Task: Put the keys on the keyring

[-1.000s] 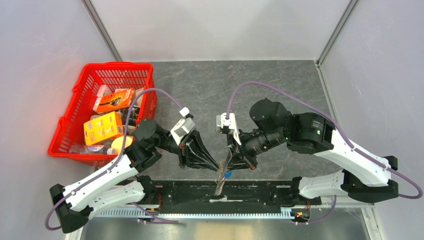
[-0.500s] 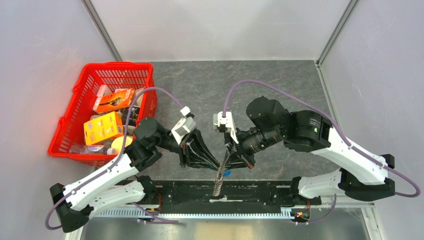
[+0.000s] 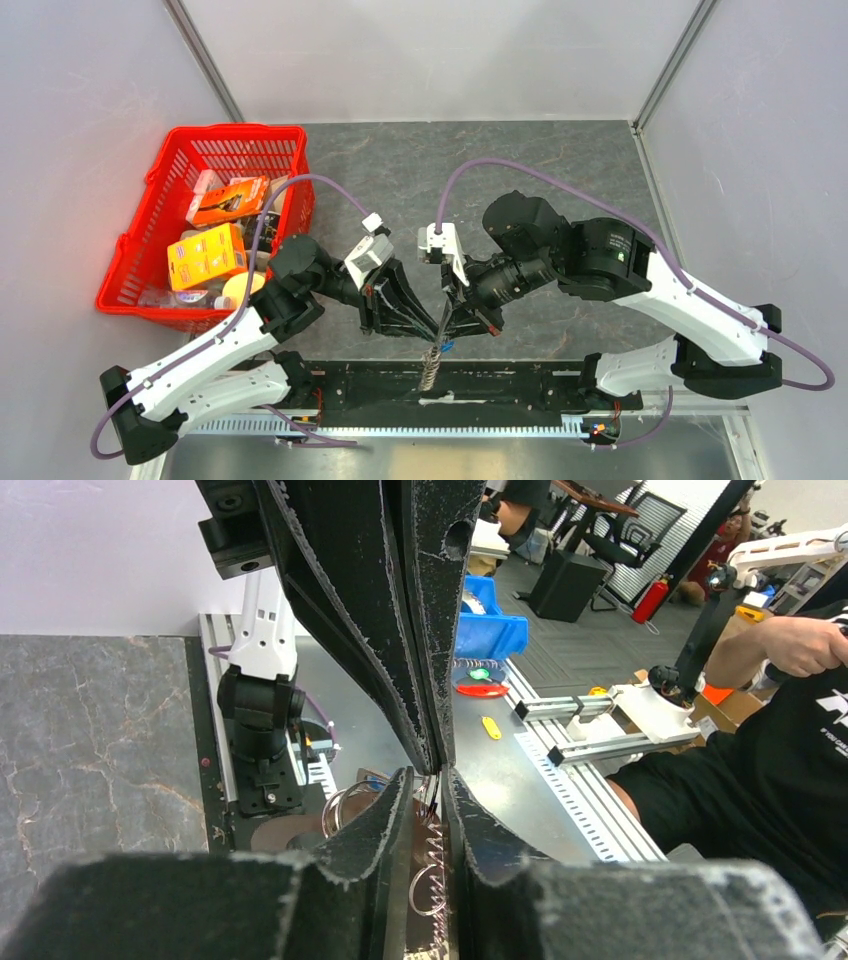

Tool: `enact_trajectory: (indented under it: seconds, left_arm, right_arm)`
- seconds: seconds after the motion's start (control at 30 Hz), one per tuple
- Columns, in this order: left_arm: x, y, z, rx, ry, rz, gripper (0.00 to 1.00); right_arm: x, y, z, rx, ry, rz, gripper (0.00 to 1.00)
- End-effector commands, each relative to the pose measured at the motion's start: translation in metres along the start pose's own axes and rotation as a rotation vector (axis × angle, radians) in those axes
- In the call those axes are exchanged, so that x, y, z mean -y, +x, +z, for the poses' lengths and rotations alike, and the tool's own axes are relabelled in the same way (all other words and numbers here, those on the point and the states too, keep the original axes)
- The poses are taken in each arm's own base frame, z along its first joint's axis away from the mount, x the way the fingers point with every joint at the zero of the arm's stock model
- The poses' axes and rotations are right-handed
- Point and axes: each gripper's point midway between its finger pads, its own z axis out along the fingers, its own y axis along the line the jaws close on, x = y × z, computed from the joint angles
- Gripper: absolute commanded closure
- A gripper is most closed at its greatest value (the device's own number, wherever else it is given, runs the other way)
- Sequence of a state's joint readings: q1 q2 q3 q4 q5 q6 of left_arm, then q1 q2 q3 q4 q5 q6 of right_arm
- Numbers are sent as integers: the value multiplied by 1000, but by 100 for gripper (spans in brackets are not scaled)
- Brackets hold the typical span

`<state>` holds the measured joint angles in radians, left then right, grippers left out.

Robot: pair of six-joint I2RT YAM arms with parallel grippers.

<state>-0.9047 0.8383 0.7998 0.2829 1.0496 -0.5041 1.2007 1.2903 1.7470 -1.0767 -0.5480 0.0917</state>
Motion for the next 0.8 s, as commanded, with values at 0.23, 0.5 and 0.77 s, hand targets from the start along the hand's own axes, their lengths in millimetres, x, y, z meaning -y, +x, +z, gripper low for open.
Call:
enact_trajectory:
  seconds: [0.23,0.5,0.77]
  left_arm:
    - [4,-12,2,11,24,68,98]
    - [4,-18,1,40,-2,94,98]
    - [5,-33,-8,169,-85,129,98]
  right_arm:
    - [-11,-23,-10,84,-19,-70,100]
    - [-11,-28,-12,107,-6,-73,100]
    - [-10,-30,-23,185,33,-70,54]
